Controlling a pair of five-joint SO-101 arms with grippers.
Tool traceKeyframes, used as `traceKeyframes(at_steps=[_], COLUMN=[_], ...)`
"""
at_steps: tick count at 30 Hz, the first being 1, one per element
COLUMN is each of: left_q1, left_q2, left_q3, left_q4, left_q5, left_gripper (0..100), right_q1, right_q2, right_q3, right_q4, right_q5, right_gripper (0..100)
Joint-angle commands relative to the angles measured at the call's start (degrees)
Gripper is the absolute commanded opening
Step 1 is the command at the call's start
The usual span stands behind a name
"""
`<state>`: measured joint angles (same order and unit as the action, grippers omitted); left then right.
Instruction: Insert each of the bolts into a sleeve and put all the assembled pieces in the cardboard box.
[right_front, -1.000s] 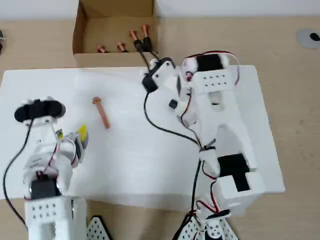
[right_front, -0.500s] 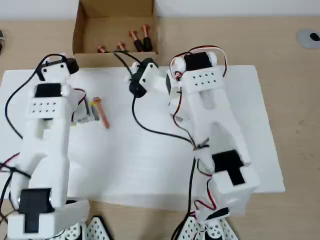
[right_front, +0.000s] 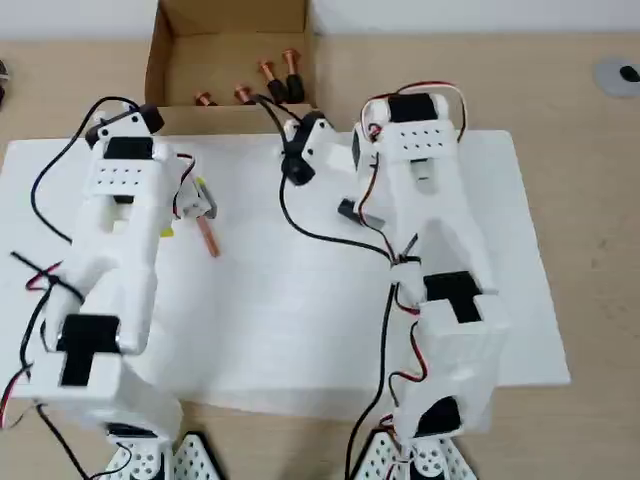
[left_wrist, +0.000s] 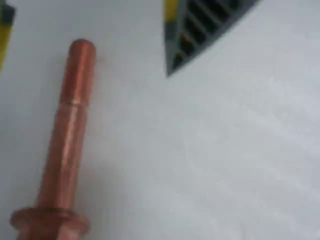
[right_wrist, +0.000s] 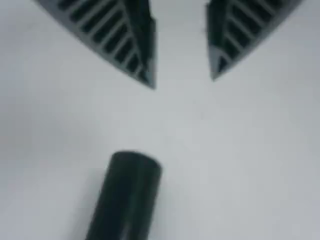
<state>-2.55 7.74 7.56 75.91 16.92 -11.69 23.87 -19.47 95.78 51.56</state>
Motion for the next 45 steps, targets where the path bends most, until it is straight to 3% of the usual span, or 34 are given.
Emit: traceKeyframes(at_steps=[1,16,24,45], left_q1=[0.3,0.2,0.2,0.0], left_q2=[2.3,5.1,5.2,5.1], left_q3=[-4.9,-7.7,-7.7,-7.7], left_q4=[-0.8,-0.9,-0.9,1.2], left_q5=[1.4,3.7,3.7,1.3], left_gripper=[23,23,23,23], right_q1=[-0.6,-1.8,-5.1,-3.3], right_q2=[1.8,16.6,20.4,25.3], right_q3=[-4.4,-24.0,-25.0,-24.5], right_q4=[-0.2,4.7,3.2,3.0], right_q5=[0.9,0.9,-1.6,-0.4], right_gripper=[10.9,17.5,17.5,17.5])
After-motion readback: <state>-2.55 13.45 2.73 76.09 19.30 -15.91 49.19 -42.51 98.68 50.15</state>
